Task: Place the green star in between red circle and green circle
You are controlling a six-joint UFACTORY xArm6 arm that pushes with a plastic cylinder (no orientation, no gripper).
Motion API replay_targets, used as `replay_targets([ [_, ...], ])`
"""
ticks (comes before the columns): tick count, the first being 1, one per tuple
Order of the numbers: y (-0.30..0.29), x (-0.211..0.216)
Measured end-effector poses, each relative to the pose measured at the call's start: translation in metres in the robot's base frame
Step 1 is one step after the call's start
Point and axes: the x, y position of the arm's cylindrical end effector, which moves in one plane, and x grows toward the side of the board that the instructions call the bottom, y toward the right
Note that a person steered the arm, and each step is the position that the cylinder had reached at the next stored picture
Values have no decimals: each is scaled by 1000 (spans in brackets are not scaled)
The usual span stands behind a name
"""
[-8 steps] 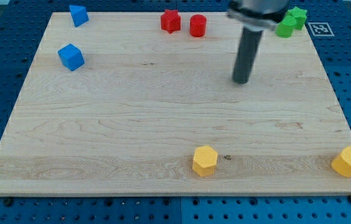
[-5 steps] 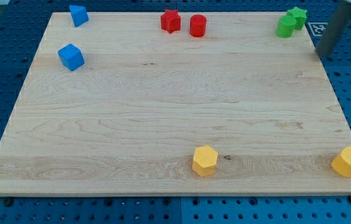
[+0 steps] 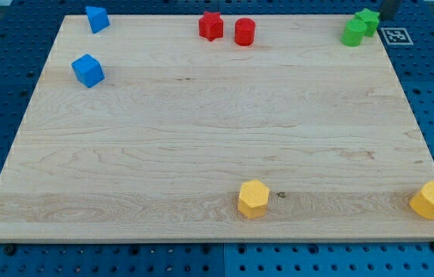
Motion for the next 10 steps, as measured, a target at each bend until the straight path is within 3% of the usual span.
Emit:
replay_targets([
  [5,-73,24],
  [7,-86,61],
  [9,-175,109],
  [10,-187,116],
])
